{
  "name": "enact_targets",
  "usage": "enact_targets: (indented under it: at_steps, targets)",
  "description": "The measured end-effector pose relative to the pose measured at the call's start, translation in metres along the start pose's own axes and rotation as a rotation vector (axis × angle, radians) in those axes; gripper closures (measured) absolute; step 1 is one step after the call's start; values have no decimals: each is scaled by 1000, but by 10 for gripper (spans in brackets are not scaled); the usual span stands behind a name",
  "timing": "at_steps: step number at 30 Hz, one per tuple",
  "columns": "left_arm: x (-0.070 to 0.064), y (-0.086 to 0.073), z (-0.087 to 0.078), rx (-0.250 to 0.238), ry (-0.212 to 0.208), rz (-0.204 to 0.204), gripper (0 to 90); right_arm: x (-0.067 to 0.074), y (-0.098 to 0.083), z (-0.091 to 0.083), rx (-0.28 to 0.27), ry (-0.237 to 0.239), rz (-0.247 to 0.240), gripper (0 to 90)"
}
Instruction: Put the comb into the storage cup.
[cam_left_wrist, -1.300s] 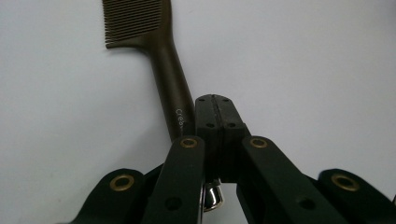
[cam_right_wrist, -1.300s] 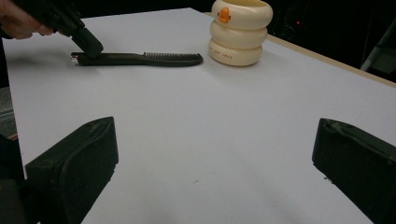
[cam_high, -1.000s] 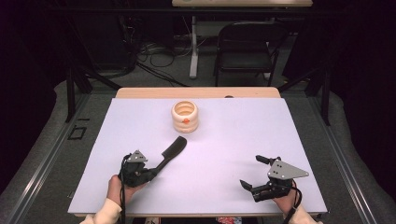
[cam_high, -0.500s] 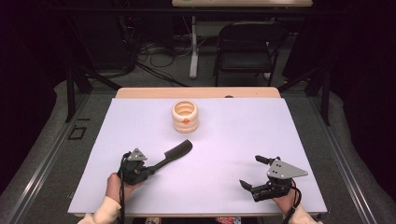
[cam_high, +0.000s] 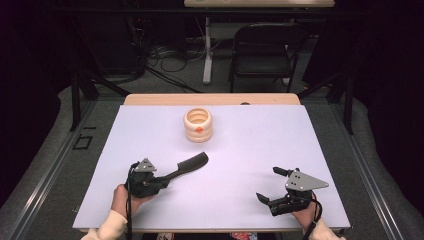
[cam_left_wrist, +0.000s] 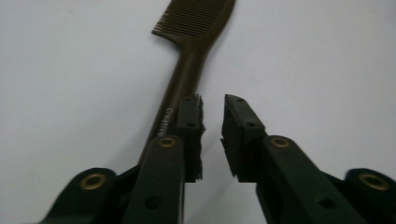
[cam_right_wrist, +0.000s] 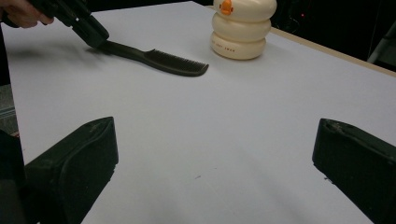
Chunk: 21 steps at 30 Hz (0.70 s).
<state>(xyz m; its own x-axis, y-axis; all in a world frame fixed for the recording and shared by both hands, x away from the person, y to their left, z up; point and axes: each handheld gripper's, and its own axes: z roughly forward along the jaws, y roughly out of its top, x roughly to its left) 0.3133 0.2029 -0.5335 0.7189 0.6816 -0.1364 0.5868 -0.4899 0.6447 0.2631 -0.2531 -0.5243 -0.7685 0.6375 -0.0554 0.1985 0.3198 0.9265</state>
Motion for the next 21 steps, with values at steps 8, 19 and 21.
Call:
enact_targets:
  at_steps: [8,19,21]
  targets:
    - [-4,5,-10,7,-23,20,392,0,0,0,-1,-3,3,0]
    - [2,17,-21,57,31,78,134,-1,0,2,8,-1,9,0]
    - [3,21,-22,71,43,94,98,-1,0,1,7,-1,9,0]
